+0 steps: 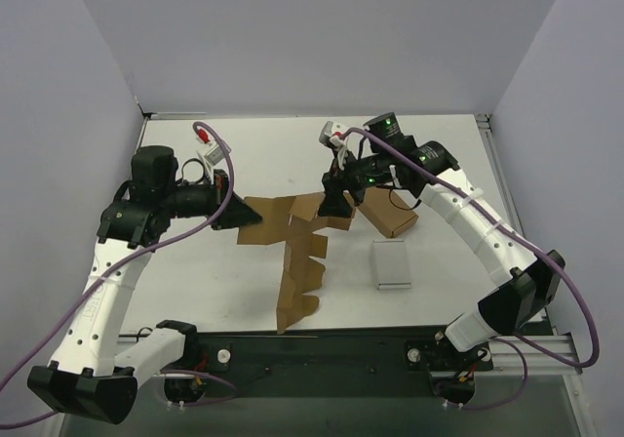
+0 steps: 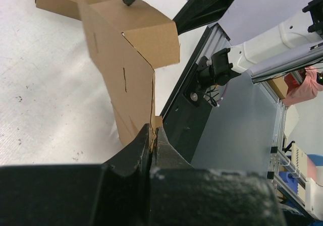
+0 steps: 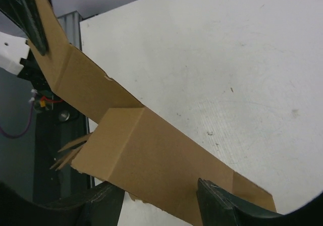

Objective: Fold the paper box

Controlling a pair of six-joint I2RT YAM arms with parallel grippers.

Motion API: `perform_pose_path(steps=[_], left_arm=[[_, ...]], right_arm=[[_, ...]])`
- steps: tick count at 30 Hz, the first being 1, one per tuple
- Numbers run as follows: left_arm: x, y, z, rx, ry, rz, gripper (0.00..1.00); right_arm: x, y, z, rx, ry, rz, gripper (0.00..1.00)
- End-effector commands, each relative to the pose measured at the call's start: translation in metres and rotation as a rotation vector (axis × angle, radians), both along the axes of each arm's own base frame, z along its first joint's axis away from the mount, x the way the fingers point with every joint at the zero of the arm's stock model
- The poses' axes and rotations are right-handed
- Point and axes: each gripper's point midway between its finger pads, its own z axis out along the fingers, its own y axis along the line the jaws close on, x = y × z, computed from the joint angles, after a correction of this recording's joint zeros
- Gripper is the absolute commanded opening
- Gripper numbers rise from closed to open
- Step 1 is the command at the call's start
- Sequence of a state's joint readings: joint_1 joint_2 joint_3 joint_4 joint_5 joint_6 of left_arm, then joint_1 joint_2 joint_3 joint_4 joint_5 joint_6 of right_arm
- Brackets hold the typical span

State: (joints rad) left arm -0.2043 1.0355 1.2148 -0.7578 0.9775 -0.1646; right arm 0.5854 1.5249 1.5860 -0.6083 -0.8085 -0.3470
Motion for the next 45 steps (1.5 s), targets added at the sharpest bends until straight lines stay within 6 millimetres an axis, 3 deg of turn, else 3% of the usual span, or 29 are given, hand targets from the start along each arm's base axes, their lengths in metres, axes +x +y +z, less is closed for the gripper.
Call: perform_pose_path(steps=[1, 6, 15, 22, 26, 31, 41, 45], left_arm=[[-0.01, -0.004, 0.028, -0.047, -0.105, -0.048, 0.0], [-0.019, -0.006, 0.025, -0.059, -0.078, -0.072, 0.0], [-0.032, -0.005, 0.017, -0.043, -0.043, -0.09, 0.0], [-0.031, -0.004, 0.015, -0.026, -0.043, -0.085, 0.0], [-0.031, -0.006, 0.016, -0.038, -0.034, -0.102, 0.0], [-0.037, -0.01, 0.015, -0.052, -0.015, -0.13, 0.0], [-0.039, -0.009, 0.014, -0.045, -0.008, -0.13, 0.0], [-0.036, -0.007, 0.014, -0.03, -0.022, -0.114, 0.0]], right_arm=[[0.013, -0.008, -0.001, -0.03, -0.14, -0.016, 0.61], [0.021, -0.009, -0.003, -0.025, -0.191, -0.044, 0.76], [0.038, -0.017, 0.015, -0.02, -0.331, -0.114, 0.82], [0.007, -0.043, 0.031, 0.019, -0.35, -0.141, 0.87], [-0.006, -0.046, 0.032, 0.017, -0.349, -0.097, 0.88], [-0.003, -0.037, 0.029, 0.016, -0.35, -0.045, 0.88], [0.004, -0.007, 0.036, 0.03, -0.379, 0.051, 0.84], [-0.002, -0.001, 0.033, 0.039, -0.346, 0.061, 0.6]])
